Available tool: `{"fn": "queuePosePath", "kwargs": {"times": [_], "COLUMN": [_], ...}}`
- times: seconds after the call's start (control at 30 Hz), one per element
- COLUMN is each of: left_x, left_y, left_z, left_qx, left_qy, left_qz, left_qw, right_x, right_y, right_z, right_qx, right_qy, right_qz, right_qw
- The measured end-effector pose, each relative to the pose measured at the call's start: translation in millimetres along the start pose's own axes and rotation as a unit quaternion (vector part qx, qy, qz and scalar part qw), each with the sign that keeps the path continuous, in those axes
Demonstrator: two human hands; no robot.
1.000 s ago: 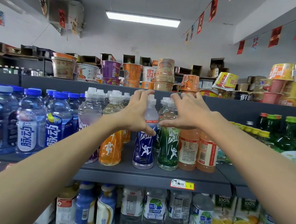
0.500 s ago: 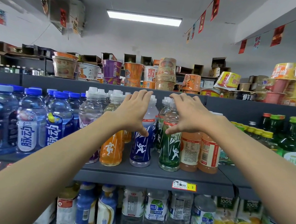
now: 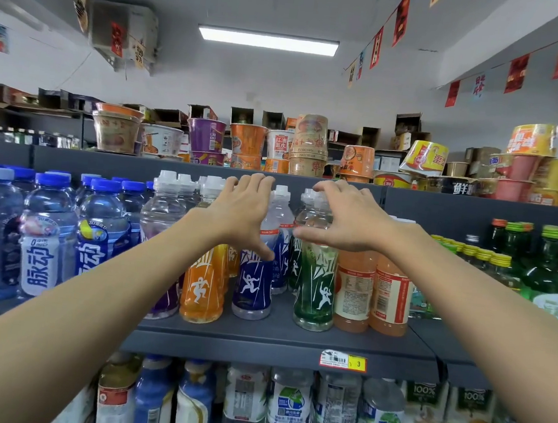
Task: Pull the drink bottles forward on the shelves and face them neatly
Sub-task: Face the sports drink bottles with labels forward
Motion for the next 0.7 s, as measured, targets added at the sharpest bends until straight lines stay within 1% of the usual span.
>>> {"fn": "queuePosePath", "kwargs": {"times": [0.1, 0.13, 0.2, 0.3, 0.4, 0.47, 0.6, 0.7], "left_x": [-1.8, -2.3, -1.6, 2.7, 5.4, 8.7, 15.1, 14.3], "left_y": [-13.6, -18.8, -27.2, -32.4, -31.0, -30.5, -26.5, -20.4], "left_z": [-6.0, -9.9, -22.1, -47.7, -73.5, -90.1, -113.6, -120.9], "left_qx": [-0.058, -0.065, -0.054, 0.011, 0.097, 0.13, 0.187, 0.231], "left_qy": [0.033, 0.044, 0.052, 0.045, 0.04, 0.03, 0.016, 0.021], "left_qz": [0.059, 0.086, 0.128, 0.147, 0.174, 0.172, 0.167, 0.184], "left_qw": [0.996, 0.993, 0.989, 0.988, 0.979, 0.976, 0.968, 0.955], "right_x": [-3.7, -4.7, -6.5, -10.7, -17.7, -24.8, -33.7, -36.7], "right_y": [-8.0, -10.4, -14.6, -16.5, -19.4, -20.1, -16.2, -15.6], "right_z": [-5.4, -8.4, -16.3, -32.4, -55.5, -70.5, -92.9, -100.3], "right_qx": [-0.023, -0.023, -0.011, 0.025, 0.032, 0.041, 0.06, 0.062], "right_qy": [-0.004, -0.006, -0.01, 0.004, 0.036, 0.064, 0.08, 0.085], "right_qz": [-0.126, -0.158, -0.202, -0.273, -0.329, -0.353, -0.363, -0.33], "right_qw": [0.992, 0.987, 0.979, 0.962, 0.943, 0.933, 0.927, 0.938]}}
Point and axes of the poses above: each hand's wrist, its own z-axis away from the middle knuckle, its own y-axis out of the palm, x = y × z, the point moved 6 cm from there along -z, towards the middle knuckle, and after that the axes turned 15 degrees about x, right-handed, at the moved point
